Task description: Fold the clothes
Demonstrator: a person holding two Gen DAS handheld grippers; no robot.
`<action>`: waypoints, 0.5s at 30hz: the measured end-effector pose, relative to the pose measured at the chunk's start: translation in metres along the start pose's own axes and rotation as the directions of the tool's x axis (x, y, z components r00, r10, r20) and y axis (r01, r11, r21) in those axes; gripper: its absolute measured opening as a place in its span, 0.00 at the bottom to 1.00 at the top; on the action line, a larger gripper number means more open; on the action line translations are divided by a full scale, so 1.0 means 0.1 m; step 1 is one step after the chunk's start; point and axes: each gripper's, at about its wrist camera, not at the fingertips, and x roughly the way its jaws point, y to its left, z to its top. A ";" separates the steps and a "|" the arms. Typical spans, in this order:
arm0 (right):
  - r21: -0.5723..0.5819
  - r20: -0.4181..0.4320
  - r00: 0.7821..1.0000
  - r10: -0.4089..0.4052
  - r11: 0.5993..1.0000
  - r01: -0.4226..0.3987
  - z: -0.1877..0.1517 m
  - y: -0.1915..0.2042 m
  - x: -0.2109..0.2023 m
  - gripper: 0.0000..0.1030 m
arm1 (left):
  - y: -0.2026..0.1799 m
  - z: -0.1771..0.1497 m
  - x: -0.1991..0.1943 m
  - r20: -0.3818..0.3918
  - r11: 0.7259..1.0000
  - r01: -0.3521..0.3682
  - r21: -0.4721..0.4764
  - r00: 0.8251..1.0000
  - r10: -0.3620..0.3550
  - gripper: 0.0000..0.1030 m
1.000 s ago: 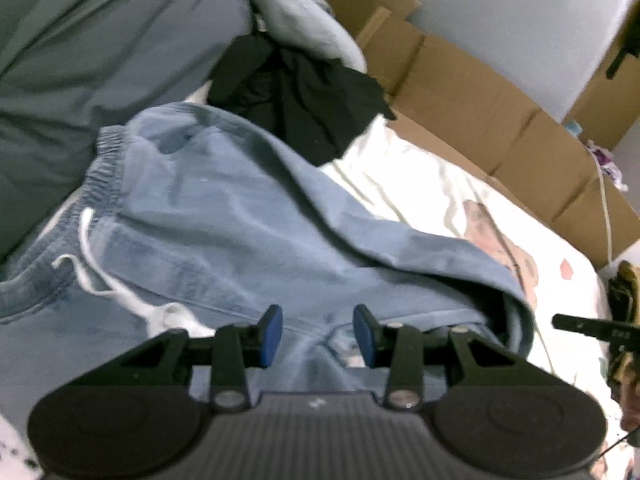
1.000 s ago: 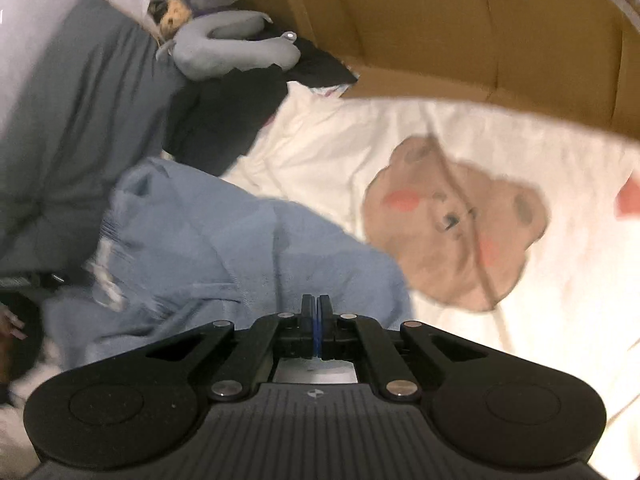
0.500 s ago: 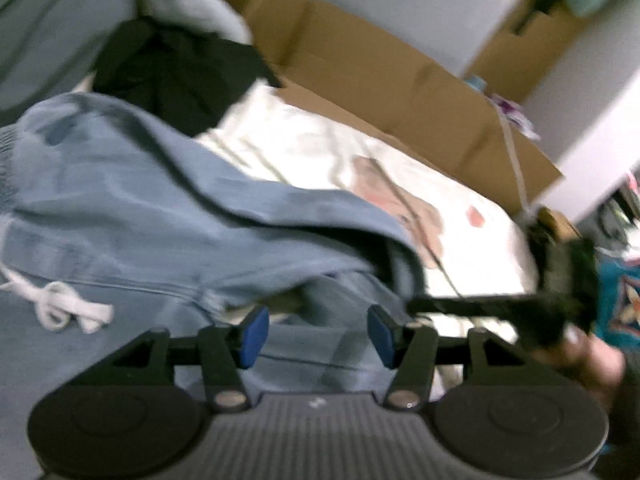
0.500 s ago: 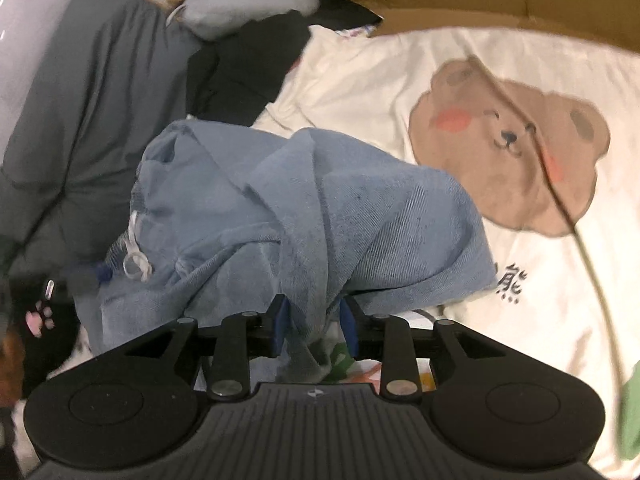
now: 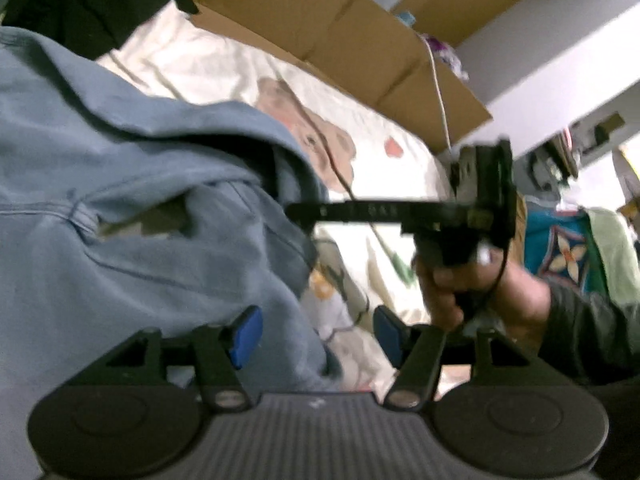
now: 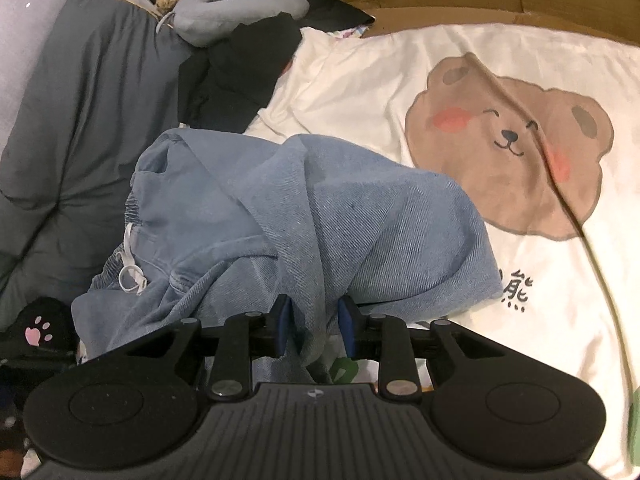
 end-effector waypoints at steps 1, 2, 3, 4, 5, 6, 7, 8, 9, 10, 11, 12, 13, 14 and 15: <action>-0.004 0.001 1.000 -0.001 1.000 0.001 0.01 0.01 0.00 0.27 | 0.00 -0.03 0.04 -0.017 1.000 -0.024 -0.002 1.000 0.024 0.64; -0.004 0.003 1.000 -0.001 1.000 0.001 0.01 0.01 0.00 0.27 | 0.04 -0.05 0.09 -0.036 0.999 -0.040 -0.009 0.999 0.040 0.64; -0.006 0.003 1.000 -0.002 1.000 0.002 0.01 0.02 0.01 0.27 | 0.06 -0.07 0.14 -0.051 0.998 -0.050 -0.023 0.998 0.049 0.64; -0.011 0.003 1.000 -0.005 1.000 0.005 0.02 0.02 0.01 0.27 | 0.09 -0.09 0.19 -0.065 0.998 -0.060 -0.036 0.996 0.057 0.64; -0.017 0.002 1.000 -0.008 1.000 0.008 0.02 0.03 0.01 0.23 | 0.12 -0.10 0.24 -0.080 0.996 -0.069 -0.049 0.995 0.065 0.64; -0.022 0.002 1.000 -0.011 1.000 0.011 0.02 0.03 0.01 0.21 | 0.14 -0.12 0.28 -0.094 0.995 -0.079 -0.061 0.993 0.073 0.63; -0.028 0.002 1.000 -0.014 1.000 0.014 0.02 0.04 0.01 0.20 | 0.16 -0.13 0.31 -0.101 0.994 -0.088 -0.062 0.992 0.082 0.58; -0.033 0.001 1.000 -0.017 0.999 0.017 0.02 0.04 0.01 0.18 | 0.17 -0.14 0.35 -0.108 0.993 -0.098 -0.063 0.990 0.090 0.54; -0.039 0.001 1.000 -0.020 0.999 0.020 0.02 0.05 0.01 0.12 | 0.19 -0.15 0.38 -0.115 0.992 -0.106 -0.065 0.989 0.098 0.46; -0.045 0.000 1.000 -0.023 0.999 0.023 0.02 0.06 0.01 0.08 | 0.21 -0.15 0.38 -0.121 0.992 -0.106 -0.074 0.988 0.097 0.31; -0.050 0.000 1.000 -0.026 0.998 0.026 0.02 0.06 0.01 0.07 | 0.24 -0.15 0.37 -0.124 0.991 -0.107 -0.082 0.988 0.096 0.19; -0.056 -0.001 1.000 -0.029 0.998 0.029 0.02 0.07 0.01 0.06 | 0.25 -0.14 0.33 -0.108 0.990 -0.111 -0.082 0.989 0.102 0.12; -0.063 0.001 1.000 -0.031 0.998 0.031 0.03 0.08 -0.01 0.06 | 0.26 -0.14 0.29 -0.093 0.990 -0.115 -0.083 0.990 0.107 0.10; -0.074 0.008 0.999 -0.033 0.997 0.033 0.05 0.10 -0.05 0.06 | 0.27 -0.13 0.24 -0.077 0.989 -0.120 -0.083 0.991 0.113 0.10; -0.079 0.015 0.999 -0.031 0.996 0.032 0.09 0.12 -0.09 0.05 | 0.28 -0.12 0.18 -0.065 0.988 -0.127 -0.084 0.990 0.122 0.08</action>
